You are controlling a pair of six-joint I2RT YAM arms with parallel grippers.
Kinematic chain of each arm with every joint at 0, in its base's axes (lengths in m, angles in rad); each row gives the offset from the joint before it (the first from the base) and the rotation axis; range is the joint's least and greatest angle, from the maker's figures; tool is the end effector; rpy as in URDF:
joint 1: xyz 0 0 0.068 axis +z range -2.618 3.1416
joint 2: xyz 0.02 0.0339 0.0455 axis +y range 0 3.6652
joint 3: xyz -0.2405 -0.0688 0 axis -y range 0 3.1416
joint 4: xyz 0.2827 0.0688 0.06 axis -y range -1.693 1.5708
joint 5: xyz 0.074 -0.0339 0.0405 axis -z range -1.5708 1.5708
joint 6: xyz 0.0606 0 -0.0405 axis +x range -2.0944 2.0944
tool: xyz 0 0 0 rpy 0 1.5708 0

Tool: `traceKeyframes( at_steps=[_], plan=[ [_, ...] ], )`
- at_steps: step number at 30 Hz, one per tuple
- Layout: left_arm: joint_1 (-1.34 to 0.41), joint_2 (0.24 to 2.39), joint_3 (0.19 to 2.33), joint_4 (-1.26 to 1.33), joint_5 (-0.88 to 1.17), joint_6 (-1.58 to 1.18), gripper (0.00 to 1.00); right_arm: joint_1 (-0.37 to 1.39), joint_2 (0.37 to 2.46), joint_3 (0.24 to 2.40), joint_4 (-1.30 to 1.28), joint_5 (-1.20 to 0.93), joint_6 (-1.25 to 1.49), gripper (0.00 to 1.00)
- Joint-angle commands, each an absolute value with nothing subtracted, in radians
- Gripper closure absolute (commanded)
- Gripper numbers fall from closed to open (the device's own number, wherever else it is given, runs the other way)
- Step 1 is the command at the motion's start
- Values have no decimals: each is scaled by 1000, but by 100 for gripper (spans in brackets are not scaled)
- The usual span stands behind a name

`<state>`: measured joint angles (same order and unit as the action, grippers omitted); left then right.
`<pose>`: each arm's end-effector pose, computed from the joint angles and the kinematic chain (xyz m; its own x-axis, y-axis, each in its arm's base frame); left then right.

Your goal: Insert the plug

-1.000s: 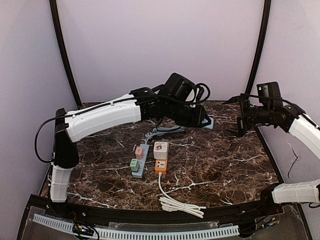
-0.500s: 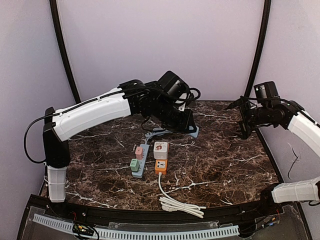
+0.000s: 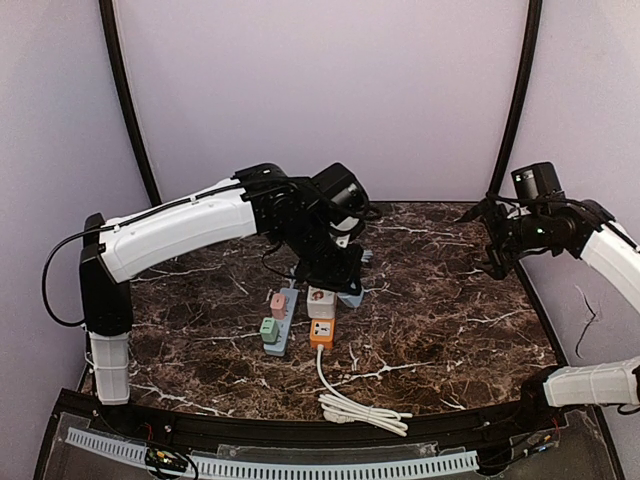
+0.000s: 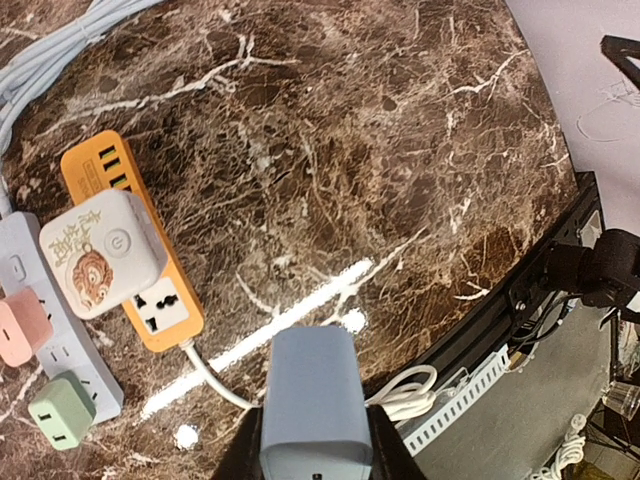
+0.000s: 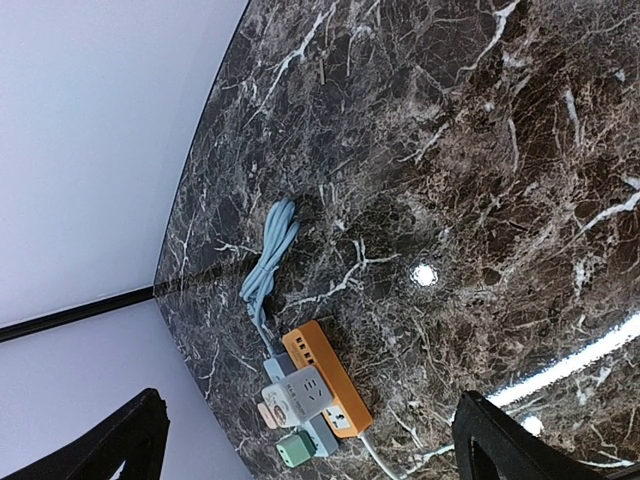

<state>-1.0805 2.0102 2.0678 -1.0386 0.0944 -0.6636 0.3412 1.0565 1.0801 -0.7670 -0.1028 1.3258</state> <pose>0.2190 -0.4224 0.2957 -0.8645 0.3173 -0.3899 0.4703 0.7845 -0.4043 0.2634 0.1001 0.2987 -0.5467 0.8299 -0.1112 0.5207 0.4409 0.7310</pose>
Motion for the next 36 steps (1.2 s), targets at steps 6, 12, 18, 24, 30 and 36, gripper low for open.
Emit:
traceKeyframes(
  at_steps=[6,12,18,24,30,36],
  plan=[
    [-1083,1932,1969,-1172,104,-728,99,312,1026,1120,-790,-59,1260,1],
    [-1084,1930,1918,-1180,106,-742,99,277,1011,1089,-787,-51,1211,2],
    [-1083,1929,1891,-1204,103,-758,99,260,1009,1065,-765,-59,1158,1],
    [-1081,1930,1873,-1212,96,-749,99,243,1017,1065,-755,-78,1129,1],
    [-1051,1931,1864,-1205,111,-728,99,223,1030,1112,-754,-78,1084,1],
    [-1021,1939,1841,-1179,136,-710,99,216,1014,1132,-756,-78,1058,1]
  ],
)
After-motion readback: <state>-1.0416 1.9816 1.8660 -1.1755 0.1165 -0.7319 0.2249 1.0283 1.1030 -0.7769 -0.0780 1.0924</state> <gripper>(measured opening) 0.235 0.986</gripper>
